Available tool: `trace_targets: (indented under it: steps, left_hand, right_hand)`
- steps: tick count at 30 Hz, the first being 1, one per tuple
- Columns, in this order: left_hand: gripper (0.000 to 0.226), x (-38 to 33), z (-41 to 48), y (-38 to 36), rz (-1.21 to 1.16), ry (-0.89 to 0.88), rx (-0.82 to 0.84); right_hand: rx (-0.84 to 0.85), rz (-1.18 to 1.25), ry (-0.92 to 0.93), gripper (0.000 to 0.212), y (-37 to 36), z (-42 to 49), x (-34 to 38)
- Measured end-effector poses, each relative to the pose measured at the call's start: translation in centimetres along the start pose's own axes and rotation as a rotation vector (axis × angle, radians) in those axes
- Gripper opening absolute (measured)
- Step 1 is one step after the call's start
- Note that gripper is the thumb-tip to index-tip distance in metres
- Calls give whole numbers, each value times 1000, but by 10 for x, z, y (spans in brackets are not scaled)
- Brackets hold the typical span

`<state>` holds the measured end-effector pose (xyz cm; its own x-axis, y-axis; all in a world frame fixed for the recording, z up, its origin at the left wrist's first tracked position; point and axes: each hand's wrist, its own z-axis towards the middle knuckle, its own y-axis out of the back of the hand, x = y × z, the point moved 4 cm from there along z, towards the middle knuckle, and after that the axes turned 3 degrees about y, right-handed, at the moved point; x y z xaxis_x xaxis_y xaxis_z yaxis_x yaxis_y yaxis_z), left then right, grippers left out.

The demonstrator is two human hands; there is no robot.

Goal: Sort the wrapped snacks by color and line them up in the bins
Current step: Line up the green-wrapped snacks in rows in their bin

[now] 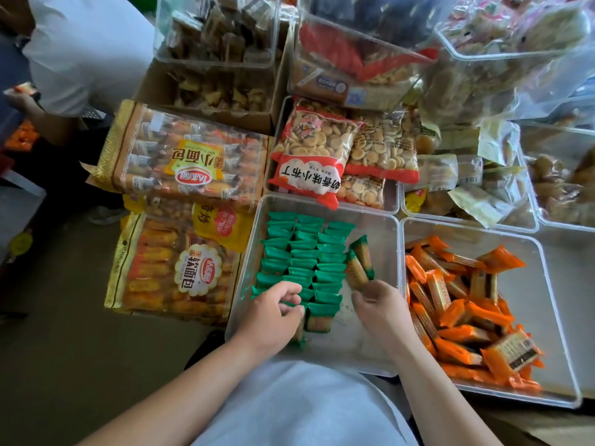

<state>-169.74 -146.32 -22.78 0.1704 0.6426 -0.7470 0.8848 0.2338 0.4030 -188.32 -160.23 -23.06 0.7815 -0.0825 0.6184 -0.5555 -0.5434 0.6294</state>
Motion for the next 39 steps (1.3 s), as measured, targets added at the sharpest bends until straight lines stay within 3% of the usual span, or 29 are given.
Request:
trace_targets:
  steps: [4,9,14,18,23,26,29,31,33,35,39]
  left_hand:
    - [36,-15,9,1,-12,-41,16]
    - [36,-25,19,12,-15,-56,20]
    - [34,-31,28,17,-39,-50,9]
    - [34,-32,32,18,-41,-45,13]
    - [32,-27,31,22,-66,-31,-10]
    - [30,-30,26,22,-70,-50,-17]
    - [27,-35,19,19,-75,-81,-12]
    - [26,-41,14,18,-97,-108,2]
    - [30,-50,8,15,-152,-142,53]
    - [39,-58,0,11,-187,-166,106]
    - [46,-59,-9,13,-128,-191,51]
  right_hand:
    - [-46,-25,113,28,9,35,27]
    - [-2,-157,47,38,-7,77,26]
    - [28,-531,32,34,-20,86,32]
    - [65,-542,9,29,-17,96,40]
    - [17,-458,-2,41,9,77,58]
    - [-84,-448,55,65,26,46,67]
    - [-172,-272,104,68,49,9,69]
    - [-178,19,97,51,60,-9,68]
    - [-68,374,38,33,57,-21,65]
    - [61,638,-10,37,48,-27,62]
    - [179,847,-47,42,39,-35,64]
